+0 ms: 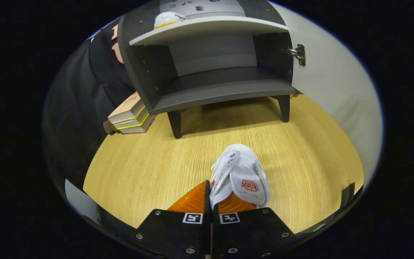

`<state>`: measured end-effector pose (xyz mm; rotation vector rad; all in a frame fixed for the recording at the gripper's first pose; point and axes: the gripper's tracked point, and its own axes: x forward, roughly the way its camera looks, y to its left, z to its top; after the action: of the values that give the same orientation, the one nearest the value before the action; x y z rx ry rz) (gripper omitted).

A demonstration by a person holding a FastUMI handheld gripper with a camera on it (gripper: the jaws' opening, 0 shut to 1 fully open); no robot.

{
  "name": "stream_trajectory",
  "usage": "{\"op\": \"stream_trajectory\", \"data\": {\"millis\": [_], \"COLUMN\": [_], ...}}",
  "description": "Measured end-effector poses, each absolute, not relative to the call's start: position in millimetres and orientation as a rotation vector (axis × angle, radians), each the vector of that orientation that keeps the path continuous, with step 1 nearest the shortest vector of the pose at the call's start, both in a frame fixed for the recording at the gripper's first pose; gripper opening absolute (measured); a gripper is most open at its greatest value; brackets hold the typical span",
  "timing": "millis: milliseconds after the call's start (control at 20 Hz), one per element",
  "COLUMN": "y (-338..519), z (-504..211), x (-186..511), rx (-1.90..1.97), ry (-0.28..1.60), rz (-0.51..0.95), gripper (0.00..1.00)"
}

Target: Open the shoe cabinet door, grab the shoes and put them into the shoe cabinet, then close the shoe cabinet door.

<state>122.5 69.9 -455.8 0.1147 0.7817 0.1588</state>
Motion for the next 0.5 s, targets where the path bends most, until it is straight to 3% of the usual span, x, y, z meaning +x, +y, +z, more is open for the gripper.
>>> {"op": "stream_trajectory", "data": {"millis": [500], "y": [55], "z": [-306], "x": [121], "rx": [0.008], "ry": [0.584], "rz": [0.18], "gripper": [0.03]}}
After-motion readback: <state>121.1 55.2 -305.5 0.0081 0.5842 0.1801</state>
